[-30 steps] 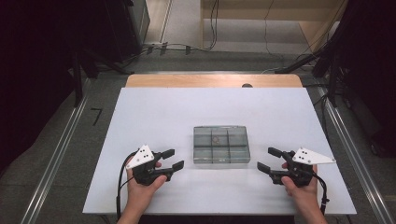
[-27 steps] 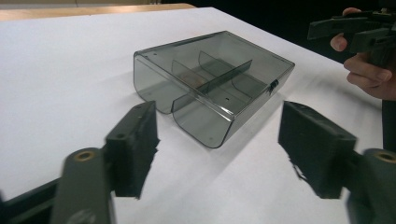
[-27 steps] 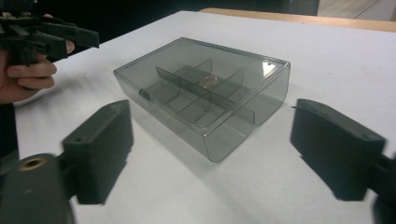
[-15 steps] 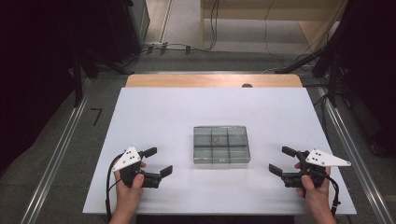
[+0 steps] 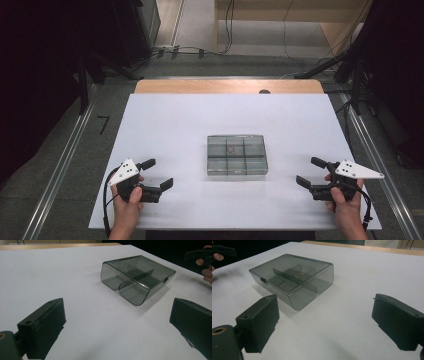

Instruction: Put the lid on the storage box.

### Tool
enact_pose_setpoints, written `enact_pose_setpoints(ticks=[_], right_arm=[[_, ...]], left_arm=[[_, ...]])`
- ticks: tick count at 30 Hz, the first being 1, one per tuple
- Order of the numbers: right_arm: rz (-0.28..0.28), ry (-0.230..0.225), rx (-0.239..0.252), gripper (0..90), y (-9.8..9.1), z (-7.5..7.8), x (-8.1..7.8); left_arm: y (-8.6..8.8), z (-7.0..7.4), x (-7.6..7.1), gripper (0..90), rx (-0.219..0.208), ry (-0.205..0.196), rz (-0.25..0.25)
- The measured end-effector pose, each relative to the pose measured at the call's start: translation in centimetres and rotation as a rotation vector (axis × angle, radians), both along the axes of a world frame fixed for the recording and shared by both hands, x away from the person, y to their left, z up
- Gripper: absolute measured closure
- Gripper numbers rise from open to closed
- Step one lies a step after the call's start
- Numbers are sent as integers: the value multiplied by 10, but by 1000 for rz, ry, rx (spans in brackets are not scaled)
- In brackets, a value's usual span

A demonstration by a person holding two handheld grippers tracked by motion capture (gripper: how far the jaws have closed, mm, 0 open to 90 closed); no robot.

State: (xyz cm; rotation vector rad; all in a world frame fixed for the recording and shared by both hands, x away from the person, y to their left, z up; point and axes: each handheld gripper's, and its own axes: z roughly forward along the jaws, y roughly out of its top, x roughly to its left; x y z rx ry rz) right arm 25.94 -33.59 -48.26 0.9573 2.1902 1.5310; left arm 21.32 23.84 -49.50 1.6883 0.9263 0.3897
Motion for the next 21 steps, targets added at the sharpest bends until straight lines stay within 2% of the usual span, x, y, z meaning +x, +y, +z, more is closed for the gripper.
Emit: enact_pose_setpoints(ticks=[3, 21], right_arm=[[-1, -3, -6, 9, -3, 0, 0], [-57, 4, -20, 0, -24, -7, 8]], left_arm=[[5, -1, 0, 0, 1, -1, 7], [25, -5, 3, 0, -2, 0, 48]])
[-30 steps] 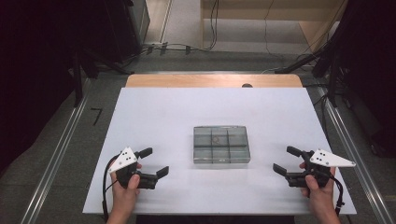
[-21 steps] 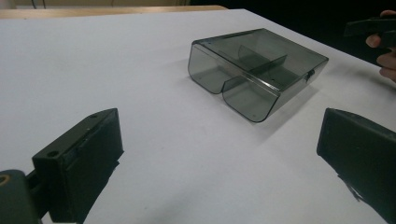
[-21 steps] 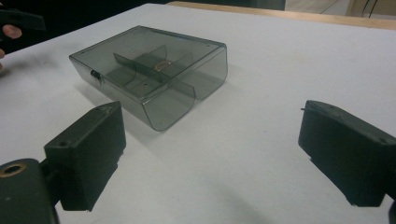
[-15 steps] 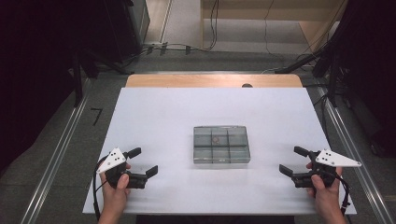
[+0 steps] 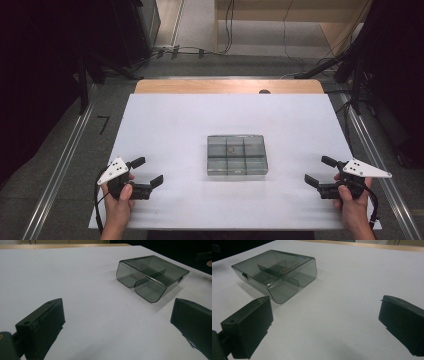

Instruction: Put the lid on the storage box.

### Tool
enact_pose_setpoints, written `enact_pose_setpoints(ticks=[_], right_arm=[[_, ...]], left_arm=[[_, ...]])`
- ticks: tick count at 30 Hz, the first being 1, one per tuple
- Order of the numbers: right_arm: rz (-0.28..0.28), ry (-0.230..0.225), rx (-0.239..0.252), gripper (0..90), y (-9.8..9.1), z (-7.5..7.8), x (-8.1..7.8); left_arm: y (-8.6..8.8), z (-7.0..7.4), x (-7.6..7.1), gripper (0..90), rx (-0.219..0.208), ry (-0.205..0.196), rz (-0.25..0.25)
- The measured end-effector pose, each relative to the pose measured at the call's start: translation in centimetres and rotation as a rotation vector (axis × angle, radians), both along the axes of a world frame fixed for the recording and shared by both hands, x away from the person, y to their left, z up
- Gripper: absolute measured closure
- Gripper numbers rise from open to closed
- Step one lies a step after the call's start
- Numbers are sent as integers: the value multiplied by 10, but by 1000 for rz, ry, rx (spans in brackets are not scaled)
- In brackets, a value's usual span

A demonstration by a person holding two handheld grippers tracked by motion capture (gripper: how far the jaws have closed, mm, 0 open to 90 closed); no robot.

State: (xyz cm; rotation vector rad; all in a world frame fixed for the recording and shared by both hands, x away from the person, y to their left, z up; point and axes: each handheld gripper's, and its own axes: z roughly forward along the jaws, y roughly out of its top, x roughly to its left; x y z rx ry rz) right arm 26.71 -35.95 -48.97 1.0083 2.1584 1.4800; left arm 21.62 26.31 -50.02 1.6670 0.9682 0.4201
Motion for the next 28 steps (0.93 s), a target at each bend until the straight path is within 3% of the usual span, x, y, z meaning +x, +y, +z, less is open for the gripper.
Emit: enact_pose_setpoints(ticks=[11, 28], right_arm=[[-50, -2, 27, 0, -17, 0, 3], [-44, 5, 20, 0, -16, -4, 6]], left_arm=[[6, -1, 0, 0, -16, -4, 26], [5, -4, 0, 0, -33, 0, 24]])
